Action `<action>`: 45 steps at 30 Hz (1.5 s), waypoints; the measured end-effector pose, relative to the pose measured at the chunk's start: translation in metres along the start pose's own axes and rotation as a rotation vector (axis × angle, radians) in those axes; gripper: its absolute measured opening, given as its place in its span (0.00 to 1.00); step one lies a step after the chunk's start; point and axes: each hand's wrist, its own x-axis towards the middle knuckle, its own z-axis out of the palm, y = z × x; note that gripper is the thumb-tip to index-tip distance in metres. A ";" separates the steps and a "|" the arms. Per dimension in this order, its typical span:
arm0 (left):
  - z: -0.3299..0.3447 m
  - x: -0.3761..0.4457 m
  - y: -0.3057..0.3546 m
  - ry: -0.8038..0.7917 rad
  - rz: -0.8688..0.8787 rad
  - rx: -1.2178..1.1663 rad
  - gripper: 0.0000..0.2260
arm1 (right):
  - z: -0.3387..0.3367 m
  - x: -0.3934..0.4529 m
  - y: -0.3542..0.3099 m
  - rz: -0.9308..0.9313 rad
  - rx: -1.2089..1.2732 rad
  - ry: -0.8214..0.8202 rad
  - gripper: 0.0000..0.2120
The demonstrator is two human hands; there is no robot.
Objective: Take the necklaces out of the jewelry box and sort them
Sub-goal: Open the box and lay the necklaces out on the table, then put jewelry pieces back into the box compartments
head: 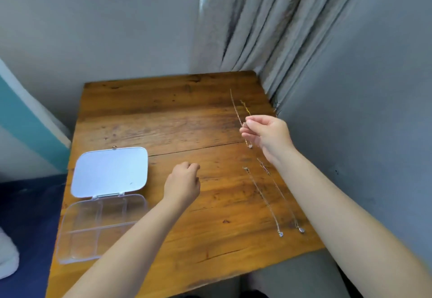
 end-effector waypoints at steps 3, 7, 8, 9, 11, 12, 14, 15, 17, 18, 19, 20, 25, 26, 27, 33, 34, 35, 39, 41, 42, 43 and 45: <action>0.013 0.014 0.033 -0.029 -0.010 0.020 0.16 | -0.036 0.028 -0.012 -0.055 0.028 0.086 0.09; 0.041 0.024 0.067 -0.047 -0.038 0.014 0.14 | -0.096 0.057 -0.010 -0.086 0.129 0.239 0.10; 0.051 0.025 0.074 -0.055 -0.050 0.013 0.13 | -0.111 0.061 -0.003 -0.065 0.166 0.258 0.11; 0.061 0.025 0.079 -0.069 -0.065 0.012 0.14 | -0.124 0.062 0.008 -0.035 0.191 0.264 0.11; 0.082 0.023 0.088 -0.104 -0.098 0.021 0.15 | -0.146 0.060 0.037 0.047 0.207 0.255 0.11; 0.092 0.020 0.091 -0.117 -0.119 0.021 0.15 | -0.155 0.057 0.053 0.095 0.204 0.249 0.11; 0.112 0.011 0.095 -0.132 -0.162 -0.004 0.14 | -0.169 0.046 0.087 0.203 0.172 0.248 0.10; 0.121 0.006 0.097 -0.124 -0.174 -0.021 0.13 | -0.176 0.040 0.105 0.258 0.153 0.246 0.09; 0.139 -0.006 0.097 -0.069 -0.164 -0.020 0.14 | -0.188 0.027 0.137 0.356 0.134 0.226 0.08; 0.147 -0.011 0.098 -0.044 -0.153 -0.003 0.16 | -0.194 0.021 0.151 0.395 0.126 0.213 0.08; 0.153 -0.017 0.098 -0.031 -0.152 0.012 0.18 | -0.200 0.015 0.164 0.426 0.097 0.202 0.07; 0.158 -0.021 0.098 -0.027 -0.156 0.022 0.21 | -0.205 0.009 0.174 0.450 0.048 0.189 0.06; 0.176 -0.038 0.098 -0.034 -0.141 0.072 0.25 | -0.223 -0.012 0.207 0.480 -0.257 0.089 0.02; 0.178 -0.041 0.099 -0.039 -0.143 0.080 0.25 | -0.227 -0.015 0.210 0.457 -0.320 0.067 0.01; 0.180 -0.045 0.100 -0.043 -0.146 0.086 0.26 | -0.229 -0.019 0.212 0.428 -0.376 0.050 0.01; 0.193 -0.067 0.111 -0.053 -0.185 0.093 0.26 | -0.232 -0.038 0.222 0.377 -0.577 -0.011 0.06; 0.195 -0.071 0.113 -0.054 -0.184 0.092 0.26 | -0.232 -0.040 0.223 0.371 -0.597 -0.011 0.06; 0.196 -0.076 0.114 -0.053 -0.184 0.090 0.26 | -0.231 -0.043 0.224 0.359 -0.624 -0.010 0.06; 0.203 -0.091 0.115 -0.058 -0.185 0.125 0.25 | -0.237 -0.054 0.227 0.254 -0.809 -0.010 0.06; 0.204 -0.094 0.115 -0.050 -0.191 0.130 0.25 | -0.245 -0.063 0.230 0.218 -0.905 -0.024 0.07; 0.203 -0.094 0.116 -0.042 -0.192 0.128 0.25 | -0.249 -0.068 0.232 0.195 -0.930 -0.029 0.07; 0.203 -0.094 0.116 -0.036 -0.190 0.125 0.26 | -0.253 -0.073 0.233 0.166 -0.940 -0.030 0.07; 0.204 -0.094 0.116 -0.035 -0.189 0.122 0.25 | -0.259 -0.082 0.236 0.099 -0.951 -0.032 0.07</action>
